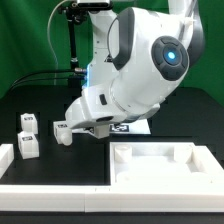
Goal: Assemble one leg
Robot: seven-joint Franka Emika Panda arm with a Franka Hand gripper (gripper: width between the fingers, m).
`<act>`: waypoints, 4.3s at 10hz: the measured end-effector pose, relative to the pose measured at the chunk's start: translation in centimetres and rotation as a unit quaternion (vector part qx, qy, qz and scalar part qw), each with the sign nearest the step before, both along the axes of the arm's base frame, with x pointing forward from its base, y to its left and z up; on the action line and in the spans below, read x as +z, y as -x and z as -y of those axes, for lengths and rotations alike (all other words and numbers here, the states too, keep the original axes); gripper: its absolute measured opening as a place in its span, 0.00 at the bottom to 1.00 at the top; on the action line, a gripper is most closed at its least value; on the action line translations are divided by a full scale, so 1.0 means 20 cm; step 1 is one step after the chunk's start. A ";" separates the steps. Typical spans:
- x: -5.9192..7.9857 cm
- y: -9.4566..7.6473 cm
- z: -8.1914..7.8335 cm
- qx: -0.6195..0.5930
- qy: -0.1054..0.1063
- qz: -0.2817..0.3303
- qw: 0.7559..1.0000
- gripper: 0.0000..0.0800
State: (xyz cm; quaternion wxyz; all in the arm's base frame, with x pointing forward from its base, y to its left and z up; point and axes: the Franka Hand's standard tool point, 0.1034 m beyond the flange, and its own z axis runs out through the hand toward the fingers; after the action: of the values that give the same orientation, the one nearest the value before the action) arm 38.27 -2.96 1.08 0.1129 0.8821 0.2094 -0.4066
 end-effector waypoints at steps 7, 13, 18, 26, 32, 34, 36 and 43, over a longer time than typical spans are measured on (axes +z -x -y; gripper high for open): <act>0.00 -0.01 -0.01 0.002 -0.002 -0.001 1.000 0.36; 0.41 -0.51 -0.19 -0.069 -0.067 0.073 0.993 0.36; 0.45 -0.54 -0.26 -0.080 -0.123 0.215 0.966 0.36; 0.63 -0.94 -0.31 -0.047 -0.184 0.480 0.857 0.36; 0.73 -1.21 -0.48 0.000 -0.208 0.652 0.729 0.36; 0.71 -1.21 -0.48 -0.001 -0.209 0.645 0.735 0.36; 0.68 -1.20 -0.43 -0.012 -0.207 0.638 0.742 0.36; 0.68 -1.29 -0.70 -0.059 -0.244 0.627 0.738 0.36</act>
Offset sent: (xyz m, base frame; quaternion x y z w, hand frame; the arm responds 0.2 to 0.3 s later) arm 0.0000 0.0000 0.0000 0.0000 0.0000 0.0000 1.0000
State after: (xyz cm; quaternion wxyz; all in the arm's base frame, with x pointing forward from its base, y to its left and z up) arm 64.15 11.02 14.71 -0.0245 0.9454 0.1313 0.2974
